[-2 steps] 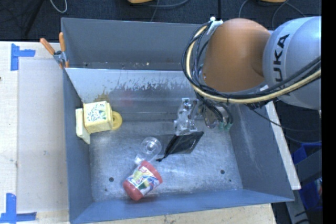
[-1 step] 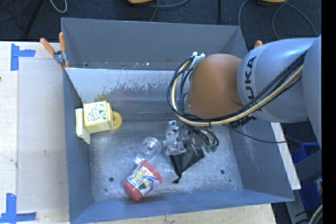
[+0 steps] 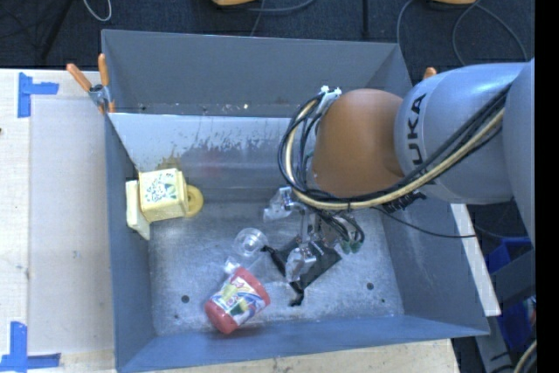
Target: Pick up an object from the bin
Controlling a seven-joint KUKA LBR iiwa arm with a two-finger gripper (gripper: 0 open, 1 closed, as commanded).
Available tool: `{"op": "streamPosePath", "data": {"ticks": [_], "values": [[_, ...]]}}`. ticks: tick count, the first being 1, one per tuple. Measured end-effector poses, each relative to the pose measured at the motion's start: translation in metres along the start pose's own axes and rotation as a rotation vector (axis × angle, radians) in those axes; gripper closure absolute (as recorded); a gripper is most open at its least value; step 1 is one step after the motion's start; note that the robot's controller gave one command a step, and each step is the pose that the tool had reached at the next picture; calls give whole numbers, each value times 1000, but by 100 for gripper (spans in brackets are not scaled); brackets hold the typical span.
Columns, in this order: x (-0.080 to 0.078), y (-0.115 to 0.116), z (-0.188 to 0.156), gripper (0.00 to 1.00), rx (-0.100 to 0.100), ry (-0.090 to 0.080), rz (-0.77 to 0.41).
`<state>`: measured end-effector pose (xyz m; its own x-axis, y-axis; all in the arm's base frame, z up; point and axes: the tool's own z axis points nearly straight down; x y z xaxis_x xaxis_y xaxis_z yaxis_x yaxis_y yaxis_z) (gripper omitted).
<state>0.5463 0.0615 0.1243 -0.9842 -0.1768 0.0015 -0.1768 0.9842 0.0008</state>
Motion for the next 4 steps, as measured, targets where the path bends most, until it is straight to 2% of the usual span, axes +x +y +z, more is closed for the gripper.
{"op": "streamPosePath", "data": {"ticks": [1,2,3,4], "values": [[0,0,0,0,0,0,0],[11,-10,11,0,1,-7,-78],[39,-47,37,100,-1,1,-358],[39,-47,37,0,-1,1,-357]]}}
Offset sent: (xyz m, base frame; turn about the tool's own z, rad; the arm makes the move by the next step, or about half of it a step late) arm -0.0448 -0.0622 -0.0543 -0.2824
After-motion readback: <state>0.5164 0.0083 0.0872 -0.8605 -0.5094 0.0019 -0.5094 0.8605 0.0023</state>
